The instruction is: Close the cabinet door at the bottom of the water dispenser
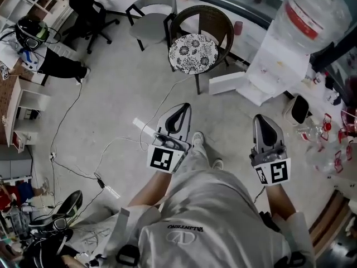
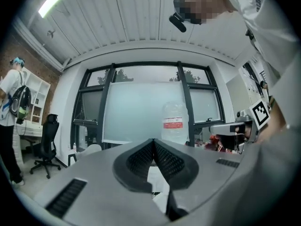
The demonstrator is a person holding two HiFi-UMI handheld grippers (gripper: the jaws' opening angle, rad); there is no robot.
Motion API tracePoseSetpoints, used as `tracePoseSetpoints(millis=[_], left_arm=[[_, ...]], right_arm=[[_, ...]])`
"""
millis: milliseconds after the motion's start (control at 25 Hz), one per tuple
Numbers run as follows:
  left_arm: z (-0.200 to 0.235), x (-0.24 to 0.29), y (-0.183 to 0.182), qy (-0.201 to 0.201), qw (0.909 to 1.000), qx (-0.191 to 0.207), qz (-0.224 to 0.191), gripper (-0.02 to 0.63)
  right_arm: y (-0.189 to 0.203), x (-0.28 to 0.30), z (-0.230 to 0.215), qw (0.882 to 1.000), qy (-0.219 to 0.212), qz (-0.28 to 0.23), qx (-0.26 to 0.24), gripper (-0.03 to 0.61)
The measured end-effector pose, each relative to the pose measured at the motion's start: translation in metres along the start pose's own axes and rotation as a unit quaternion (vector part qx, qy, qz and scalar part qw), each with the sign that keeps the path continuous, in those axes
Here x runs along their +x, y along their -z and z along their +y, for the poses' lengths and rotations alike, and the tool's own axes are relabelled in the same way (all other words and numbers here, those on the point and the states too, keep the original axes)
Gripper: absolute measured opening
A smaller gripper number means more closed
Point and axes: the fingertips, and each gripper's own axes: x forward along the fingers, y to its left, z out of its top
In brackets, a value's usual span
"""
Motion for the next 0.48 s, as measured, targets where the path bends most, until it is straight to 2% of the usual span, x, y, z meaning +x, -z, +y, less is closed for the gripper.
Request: tracePoseSetpoints(millis=[320, 480], left_arm=[[0.062, 0.055, 0.023, 0.047, 0.9987, -0.013, 0.016, 0.002], [0.08, 0.081, 0.031, 0.076, 0.9967, -0.027, 0.012, 0.002]], right_arm=[[0.007, 0.082, 0.007, 1.0, 0.016, 0.019, -0.018, 0.018], [0.014, 0.116, 0.003, 0.999, 0.032, 0.025, -0.019, 0.017]])
